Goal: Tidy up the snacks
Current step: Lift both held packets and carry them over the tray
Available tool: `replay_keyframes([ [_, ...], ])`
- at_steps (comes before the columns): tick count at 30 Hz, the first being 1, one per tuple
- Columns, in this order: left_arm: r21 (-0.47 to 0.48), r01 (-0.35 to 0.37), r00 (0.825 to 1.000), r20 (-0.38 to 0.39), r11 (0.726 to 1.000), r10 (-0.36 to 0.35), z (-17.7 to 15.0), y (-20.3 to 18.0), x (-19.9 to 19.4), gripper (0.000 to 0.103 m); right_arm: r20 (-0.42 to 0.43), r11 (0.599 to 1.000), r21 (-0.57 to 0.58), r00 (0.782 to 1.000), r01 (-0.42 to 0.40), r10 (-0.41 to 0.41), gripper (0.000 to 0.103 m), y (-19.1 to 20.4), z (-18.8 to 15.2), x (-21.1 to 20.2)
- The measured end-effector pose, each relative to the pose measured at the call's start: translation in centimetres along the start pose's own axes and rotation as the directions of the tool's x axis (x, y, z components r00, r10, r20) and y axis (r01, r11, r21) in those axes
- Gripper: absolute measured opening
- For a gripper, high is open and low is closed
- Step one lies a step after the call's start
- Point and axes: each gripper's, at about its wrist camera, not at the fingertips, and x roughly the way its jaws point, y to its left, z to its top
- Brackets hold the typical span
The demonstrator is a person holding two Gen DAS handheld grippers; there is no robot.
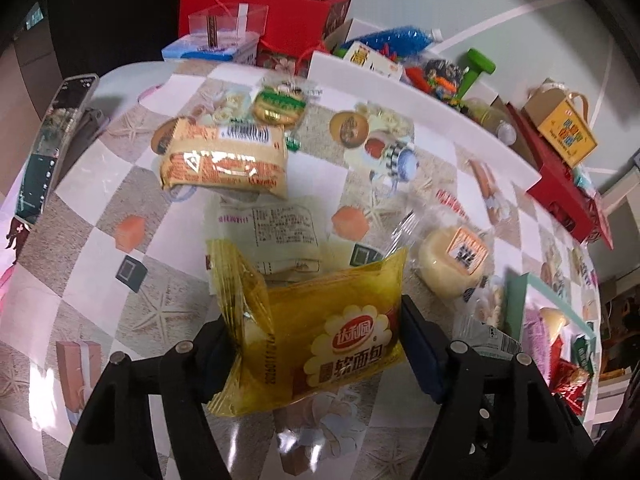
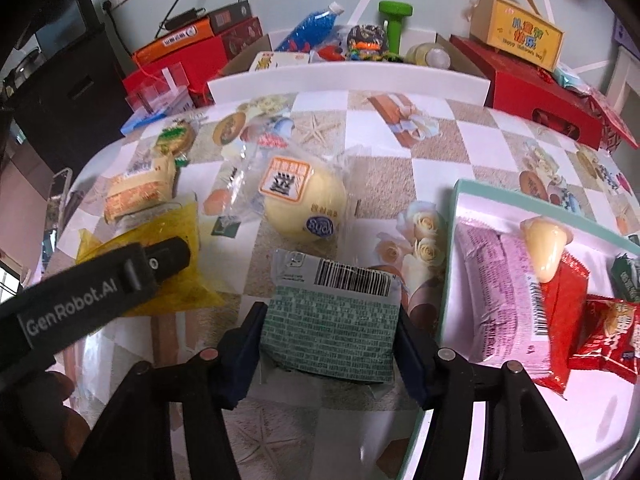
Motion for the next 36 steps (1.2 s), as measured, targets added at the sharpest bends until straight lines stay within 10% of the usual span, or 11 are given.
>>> replay_keyframes([
  [22, 0.105, 0.104, 0.98, 0.156, 0.989, -0.12, 0.1, -4.6, -6.9, 0.075, 0.098, 0.982, 0.175, 0.991, 0.076, -0.094, 0.063, -6.1, 0.9, -7.8],
  [36, 0.327, 0.191, 0.971, 0.074, 0.925, -0.227, -3.8, -12.8, -7.3, 0.075, 0.063, 0.858, 0.463, 0.958, 0.221, -0.281, 0.063, -18.0, -1.7, -12.0],
])
